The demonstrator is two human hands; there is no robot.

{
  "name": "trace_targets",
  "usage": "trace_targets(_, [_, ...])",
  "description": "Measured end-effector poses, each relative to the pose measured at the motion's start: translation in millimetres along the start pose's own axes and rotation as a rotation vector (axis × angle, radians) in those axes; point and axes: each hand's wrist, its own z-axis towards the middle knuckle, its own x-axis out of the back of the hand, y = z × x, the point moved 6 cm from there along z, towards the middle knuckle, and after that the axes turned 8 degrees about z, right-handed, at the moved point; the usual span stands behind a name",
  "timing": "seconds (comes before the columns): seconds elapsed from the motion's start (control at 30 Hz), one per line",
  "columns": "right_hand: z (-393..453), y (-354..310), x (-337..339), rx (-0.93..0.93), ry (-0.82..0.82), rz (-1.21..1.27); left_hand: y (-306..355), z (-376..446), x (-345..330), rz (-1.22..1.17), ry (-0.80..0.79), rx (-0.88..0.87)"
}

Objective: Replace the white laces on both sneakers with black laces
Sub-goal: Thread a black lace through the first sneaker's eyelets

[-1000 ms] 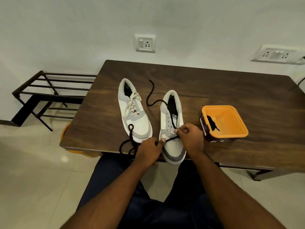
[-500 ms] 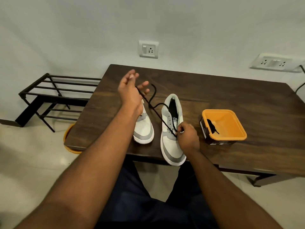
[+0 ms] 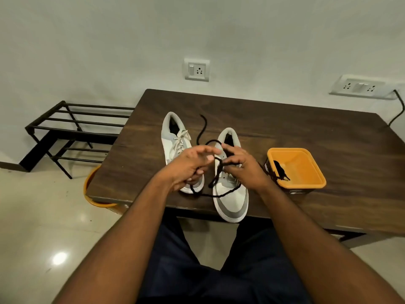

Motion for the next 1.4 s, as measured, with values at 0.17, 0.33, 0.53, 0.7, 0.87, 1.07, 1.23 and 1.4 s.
trace_targets(0.17, [-19.1,9.0,34.1,-0.175,-0.041,0.107,-47.5,-10.4,57.8,-0.047,0.507,0.122])
trace_targets(0.33, [-26.8,17.5,62.3,-0.209,0.043,0.1,-84.0,-23.1,80.6,-0.098,0.904,0.253])
trace_targets(0.53, [-19.3,10.9,40.4,-0.19,0.011,0.06,-35.4,-11.7,22.7,0.851,0.816,-0.125])
trace_targets(0.7, [-8.9,3.5,19.5,-0.154,-0.047,0.052,-38.7,22.2,-41.6,0.451,0.259,-0.041])
trace_targets(0.87, [-24.0,17.5,47.9,-0.284,0.011,0.03,-54.7,6.0,-17.3,0.269,0.461,-0.001])
trace_targets(1.07, [-29.5,28.2,53.1,-0.296,0.027,-0.042,-74.8,-11.0,25.2,0.434,0.661,0.201])
trace_targets(1.23, [-24.0,21.3,32.0,-0.267,0.122,0.154,-16.4,-3.2,-8.6,1.083,0.657,-0.051])
trace_targets(1.4, [-21.9,15.2,14.8,-0.238,0.122,0.328,-33.0,24.8,-35.7,0.364,0.321,-0.023])
